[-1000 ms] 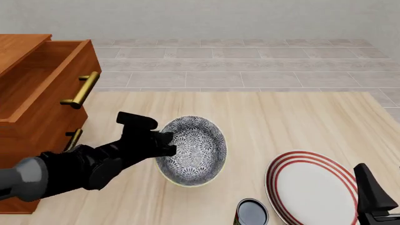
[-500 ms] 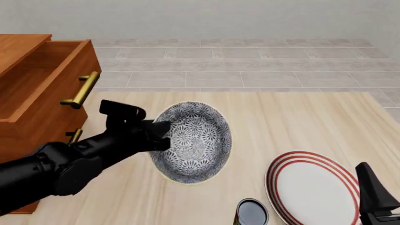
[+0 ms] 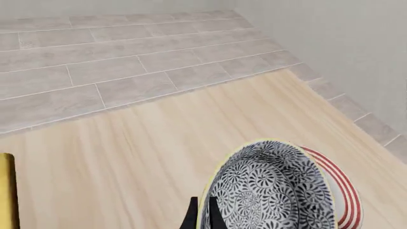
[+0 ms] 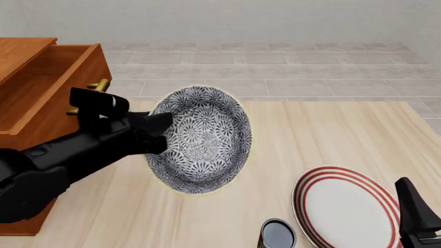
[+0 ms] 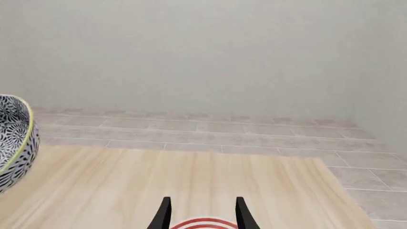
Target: Put the bowl on top of the cabinet.
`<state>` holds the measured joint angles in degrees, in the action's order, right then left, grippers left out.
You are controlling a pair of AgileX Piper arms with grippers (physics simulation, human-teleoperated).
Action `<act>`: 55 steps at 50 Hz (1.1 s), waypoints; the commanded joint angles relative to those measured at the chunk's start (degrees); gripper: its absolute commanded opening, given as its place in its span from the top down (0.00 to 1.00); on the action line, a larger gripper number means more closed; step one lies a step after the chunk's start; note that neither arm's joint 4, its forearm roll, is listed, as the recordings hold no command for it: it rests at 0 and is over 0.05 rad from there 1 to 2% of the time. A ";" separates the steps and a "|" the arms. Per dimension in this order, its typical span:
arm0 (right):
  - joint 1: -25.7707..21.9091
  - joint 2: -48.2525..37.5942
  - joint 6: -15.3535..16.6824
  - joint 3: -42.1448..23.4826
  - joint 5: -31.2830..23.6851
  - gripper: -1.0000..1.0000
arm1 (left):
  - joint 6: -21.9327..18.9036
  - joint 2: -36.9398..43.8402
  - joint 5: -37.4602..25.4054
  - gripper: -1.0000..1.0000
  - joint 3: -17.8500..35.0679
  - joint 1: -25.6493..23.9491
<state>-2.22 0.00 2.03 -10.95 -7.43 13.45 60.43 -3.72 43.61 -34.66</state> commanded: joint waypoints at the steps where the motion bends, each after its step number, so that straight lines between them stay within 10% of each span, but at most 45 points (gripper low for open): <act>1: -0.05 0.00 0.04 -0.17 -0.11 0.00 | -1.26 -5.55 -4.56 1.00 2.67 0.72; 55: -0.30 0.00 0.09 1.10 0.71 0.00 | -0.50 -18.13 -16.58 1.00 14.44 5.92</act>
<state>-2.44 0.00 2.15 -9.77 -6.68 12.17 44.00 -18.52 55.31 -29.77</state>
